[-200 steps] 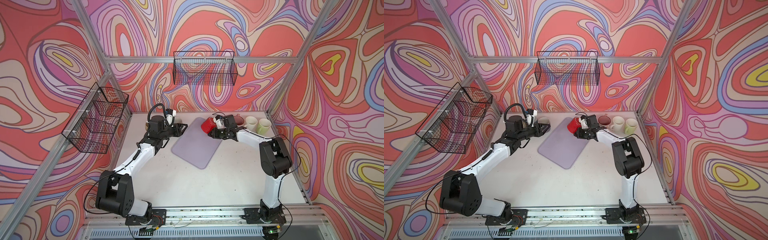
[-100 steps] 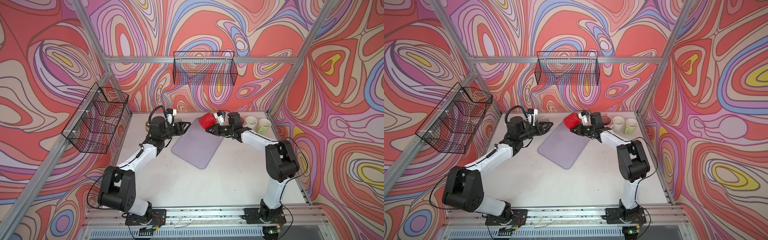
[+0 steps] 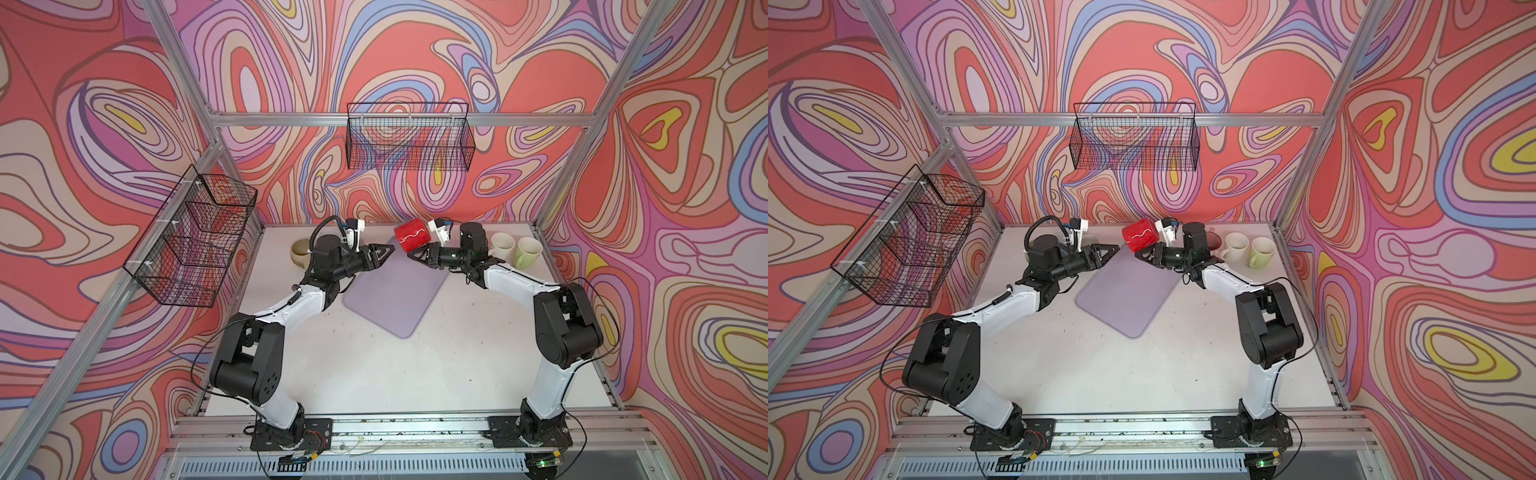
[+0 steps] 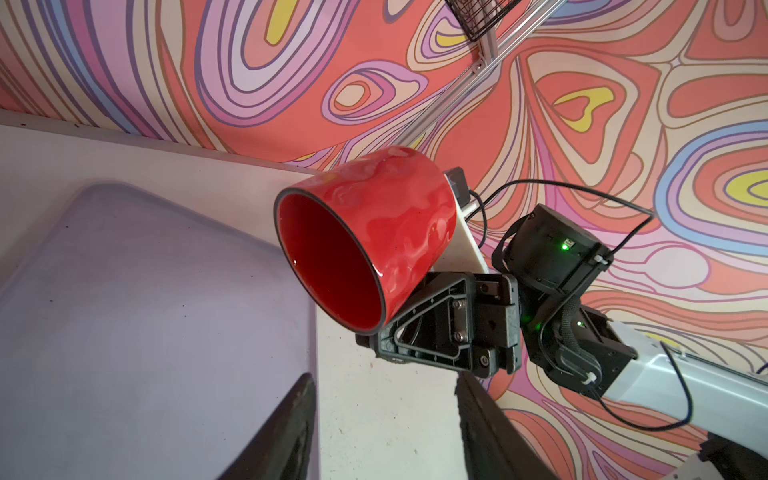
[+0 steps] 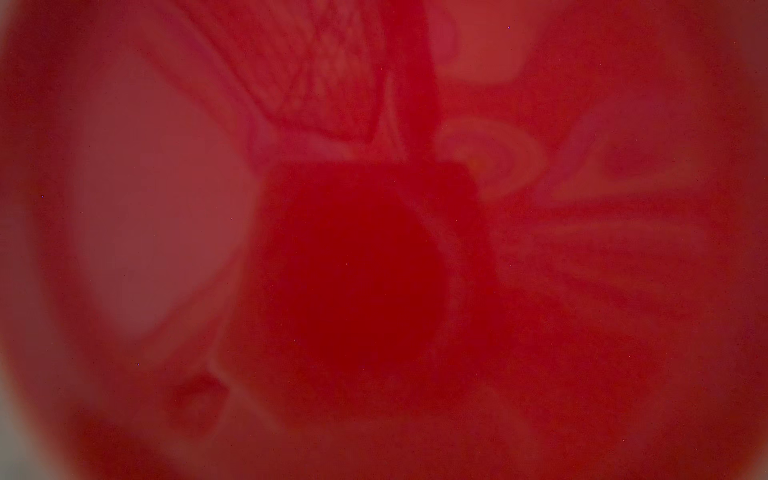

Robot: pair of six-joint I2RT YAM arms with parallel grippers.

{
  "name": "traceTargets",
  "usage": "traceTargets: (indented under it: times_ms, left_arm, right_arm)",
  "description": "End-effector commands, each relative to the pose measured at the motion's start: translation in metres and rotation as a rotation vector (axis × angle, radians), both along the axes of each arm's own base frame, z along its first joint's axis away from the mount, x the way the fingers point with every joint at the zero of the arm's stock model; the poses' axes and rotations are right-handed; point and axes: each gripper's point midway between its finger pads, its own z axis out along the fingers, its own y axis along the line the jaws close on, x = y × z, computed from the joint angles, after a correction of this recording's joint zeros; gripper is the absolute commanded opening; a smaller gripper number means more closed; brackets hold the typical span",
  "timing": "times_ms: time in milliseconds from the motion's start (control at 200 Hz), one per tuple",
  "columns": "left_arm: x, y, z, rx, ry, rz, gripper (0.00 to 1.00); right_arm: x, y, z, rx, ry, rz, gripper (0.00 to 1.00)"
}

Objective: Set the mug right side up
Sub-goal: 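Close the left gripper on the red mug while the right gripper holds it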

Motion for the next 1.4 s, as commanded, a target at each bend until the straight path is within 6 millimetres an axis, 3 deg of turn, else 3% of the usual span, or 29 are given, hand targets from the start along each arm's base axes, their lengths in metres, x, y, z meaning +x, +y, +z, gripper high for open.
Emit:
traceTargets:
  times_ms: [0,175,856,1392]
  left_arm:
    - [0.001,-0.009,0.042,-0.082,-0.101,-0.045,0.57]
    - [0.01,-0.015,0.044,-0.097,-0.1,-0.064,0.58]
    - [0.016,-0.034,0.064,-0.173,-0.132,-0.116,0.56]
    - [0.012,-0.043,0.072,-0.208,-0.144,-0.164,0.25]
  right_arm:
    - [-0.011,0.002,0.063,0.095,-0.172,0.042,0.0]
    - [-0.017,0.006,0.074,0.159,-0.17,0.073,0.0]
    - [-0.028,0.031,0.073,0.169,-0.177,0.144,0.0]
    - [-0.033,0.037,0.075,0.203,-0.193,0.189,0.0]
